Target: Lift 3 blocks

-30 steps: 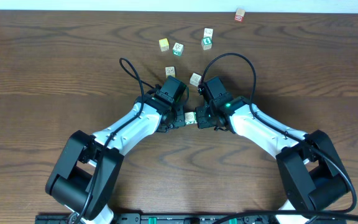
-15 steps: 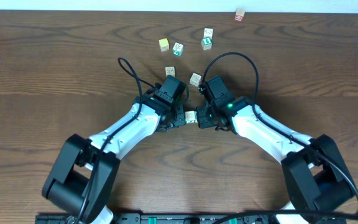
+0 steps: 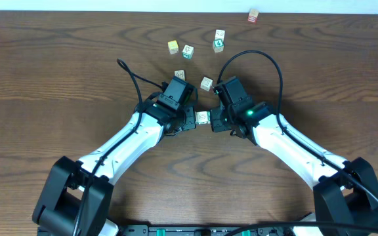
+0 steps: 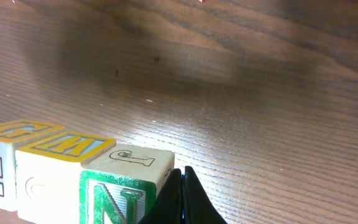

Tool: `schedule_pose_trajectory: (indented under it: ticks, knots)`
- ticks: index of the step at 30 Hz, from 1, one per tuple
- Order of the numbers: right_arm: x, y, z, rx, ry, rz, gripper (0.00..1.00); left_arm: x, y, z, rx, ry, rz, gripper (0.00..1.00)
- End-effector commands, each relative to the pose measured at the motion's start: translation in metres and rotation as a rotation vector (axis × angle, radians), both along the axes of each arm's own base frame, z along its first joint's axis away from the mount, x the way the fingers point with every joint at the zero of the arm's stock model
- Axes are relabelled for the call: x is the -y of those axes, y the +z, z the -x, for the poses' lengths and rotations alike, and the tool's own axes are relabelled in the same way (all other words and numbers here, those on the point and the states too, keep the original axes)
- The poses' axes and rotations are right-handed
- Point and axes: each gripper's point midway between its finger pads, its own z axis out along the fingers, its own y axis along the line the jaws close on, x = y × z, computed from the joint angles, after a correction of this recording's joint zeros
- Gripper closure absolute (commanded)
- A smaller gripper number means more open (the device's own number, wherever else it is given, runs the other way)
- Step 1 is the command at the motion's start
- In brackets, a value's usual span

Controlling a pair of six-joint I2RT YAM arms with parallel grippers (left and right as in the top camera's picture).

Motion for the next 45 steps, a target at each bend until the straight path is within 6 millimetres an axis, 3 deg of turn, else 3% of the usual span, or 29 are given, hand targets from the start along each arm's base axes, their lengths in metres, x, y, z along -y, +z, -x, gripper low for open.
schedule_pose_trajectory:
  ticks: [1, 23, 40, 45]
  knots:
    - [-0.058, 0.027, 0.032, -0.062, 0.187, -0.221, 0.99, 0.054, 0.041, 0.015, 0.032, -0.160, 0.195, 0.93]
    - [-0.057, 0.025, 0.039, -0.099, 0.165, -0.217, 0.99, 0.064, 0.056, 0.025, 0.062, -0.197, 0.216, 0.93]
    - [-0.058, 0.034, 0.039, -0.103, 0.162, -0.220, 0.99, 0.064, 0.064, 0.025, 0.080, -0.199, 0.227, 0.93]
    - [-0.065, 0.047, 0.042, -0.104, 0.184, -0.271, 0.99, 0.064, 0.064, 0.025, 0.081, -0.199, 0.227, 0.93]
